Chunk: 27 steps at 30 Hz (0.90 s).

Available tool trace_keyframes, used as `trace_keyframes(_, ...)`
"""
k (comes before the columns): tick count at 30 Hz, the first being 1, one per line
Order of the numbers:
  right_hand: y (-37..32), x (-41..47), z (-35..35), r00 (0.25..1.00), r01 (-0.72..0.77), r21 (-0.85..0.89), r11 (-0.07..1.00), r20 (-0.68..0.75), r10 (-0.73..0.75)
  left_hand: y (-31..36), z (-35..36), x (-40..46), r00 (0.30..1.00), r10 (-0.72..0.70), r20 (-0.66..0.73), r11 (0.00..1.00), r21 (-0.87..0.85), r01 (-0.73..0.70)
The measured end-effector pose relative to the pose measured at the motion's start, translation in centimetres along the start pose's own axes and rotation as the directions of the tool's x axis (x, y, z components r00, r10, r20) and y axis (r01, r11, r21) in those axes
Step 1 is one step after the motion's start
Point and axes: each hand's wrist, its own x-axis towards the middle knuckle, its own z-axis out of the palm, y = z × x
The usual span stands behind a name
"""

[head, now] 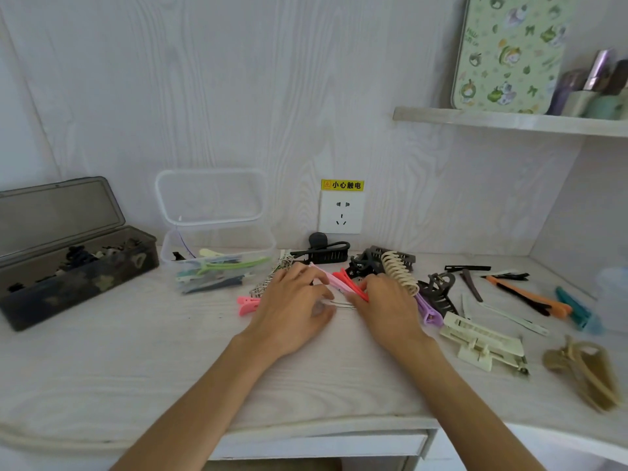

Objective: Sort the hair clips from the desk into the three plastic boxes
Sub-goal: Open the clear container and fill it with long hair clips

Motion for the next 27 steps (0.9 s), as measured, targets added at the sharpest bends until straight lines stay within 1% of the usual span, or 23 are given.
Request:
trace_keyframes(2,0.1,0.0,-0.3,1.000,-0.021,0.004,1.000,-0.014,0.021,-0.2,0.0,0.0,1.000,-0.009,0.000,0.999,-0.048,0.009)
trace_keyframes(5,0.2,-0.1,-0.4,1.000,0.006,0.080,0.997,-0.026,-0.004,-0.5,-0.2,0.0,1.000,0.020,0.014,0.997,-0.081,-0.019)
trace_keyframes(7,0.1,-0.2,-0.2,1.000,0.013,0.075,0.997,-0.020,-0.012,-0.8,-0.4,-0.2,1.000,0.028,0.005,0.995,-0.098,-0.028)
trace_keyframes(10,0.0,-0.2,0.4,0.999,-0.013,-0.107,0.994,-0.031,0.010,-1.6,-1.1,-0.5,0.999,0.040,-0.033,0.990,-0.133,-0.044)
trace_keyframes(12,-0.1,-0.3,0.5,0.999,-0.017,-0.202,0.979,-0.034,0.010,-2.1,-2.0,-0.6,0.997,-0.005,-0.077,0.985,-0.171,-0.008)
trace_keyframes(13,-0.2,-0.4,0.5,0.999,-0.010,-0.222,0.975,-0.033,0.003,-2.4,-2.6,-0.6,0.991,-0.053,-0.126,0.983,-0.182,0.030)
trace_keyframes(14,-0.2,-0.5,0.5,0.999,-0.002,-0.231,0.973,-0.038,-0.007,-2.8,-3.4,-0.7,0.973,-0.114,-0.199,0.979,-0.188,0.076)
trace_keyframes(15,-0.1,-0.6,0.5,0.999,0.004,-0.234,0.972,-0.044,-0.015,-3.4,-4.2,-0.8,0.941,-0.180,-0.286,0.973,-0.194,0.128)
trace_keyframes(17,0.2,-0.6,0.5,0.997,0.015,-0.232,0.973,-0.068,-0.031,-4.8,-5.9,-1.1,0.842,-0.288,-0.457,0.956,-0.183,0.228)
trace_keyframes(19,0.3,-0.4,0.5,0.994,0.020,-0.204,0.979,-0.101,-0.041,-6.7,-7.1,-2.0,0.752,-0.362,-0.551,0.930,-0.159,0.331)
trace_keyframes(21,0.4,-0.3,0.3,0.990,0.011,-0.152,0.988,-0.138,-0.032,-8.4,-7.4,-3.0,0.686,-0.449,-0.572,0.884,-0.176,0.432)
trace_keyframes(23,0.4,0.1,0.2,0.984,-0.004,-0.082,0.997,-0.177,-0.011,-9.5,-7.2,-3.8,0.646,-0.537,-0.543,0.833,-0.221,0.507)
trace_keyframes(25,0.2,0.5,-0.2,0.975,-0.007,-0.013,1.000,-0.223,0.004,-10.1,-6.7,-4.0,0.638,-0.590,-0.495,0.799,-0.243,0.550)
trace_keyframes(27,0.0,0.8,-0.7,0.968,-0.008,0.023,1.000,-0.252,0.014,-10.5,-6.2,-4.1,0.641,-0.615,-0.460,0.782,-0.246,0.573)
